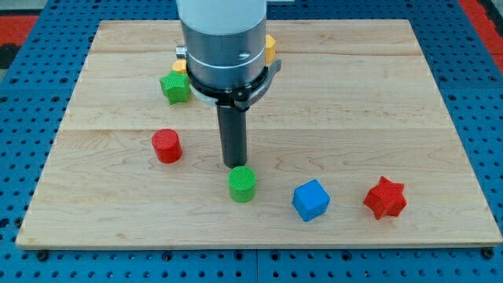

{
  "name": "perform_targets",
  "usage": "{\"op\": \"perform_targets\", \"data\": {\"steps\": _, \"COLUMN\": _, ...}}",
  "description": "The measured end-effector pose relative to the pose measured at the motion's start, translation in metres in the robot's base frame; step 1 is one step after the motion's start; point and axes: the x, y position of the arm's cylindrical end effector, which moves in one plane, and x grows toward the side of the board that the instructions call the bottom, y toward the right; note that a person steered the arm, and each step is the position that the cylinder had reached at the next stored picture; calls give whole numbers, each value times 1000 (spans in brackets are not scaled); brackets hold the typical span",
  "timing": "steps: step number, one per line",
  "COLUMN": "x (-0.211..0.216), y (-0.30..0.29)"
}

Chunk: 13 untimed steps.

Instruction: Move the red circle slightly down

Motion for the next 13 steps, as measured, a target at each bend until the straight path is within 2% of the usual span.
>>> {"op": "perform_targets", "data": {"steps": 2, "x": 31, "y": 0}}
{"op": "perform_targets", "data": {"steps": 3, "x": 15, "y": -5}}
{"op": "perform_targets", "data": {"steps": 4, "x": -39, "y": -12}}
{"op": "perform_targets", "data": {"steps": 5, "x": -56, "y": -54}}
{"op": "perform_targets", "data": {"steps": 7, "x": -63, "y": -123}}
{"op": "perform_targets", "data": {"steps": 8, "x": -41, "y": -136}}
{"op": "perform_targets", "data": {"steps": 9, "x": -46, "y": -141}}
{"op": "perform_targets", "data": {"steps": 10, "x": -74, "y": -113}}
{"op": "perform_targets", "data": {"steps": 11, "x": -43, "y": -90}}
{"op": "perform_targets", "data": {"steps": 12, "x": 1, "y": -98}}
{"op": "perform_targets", "data": {"steps": 13, "x": 5, "y": -99}}
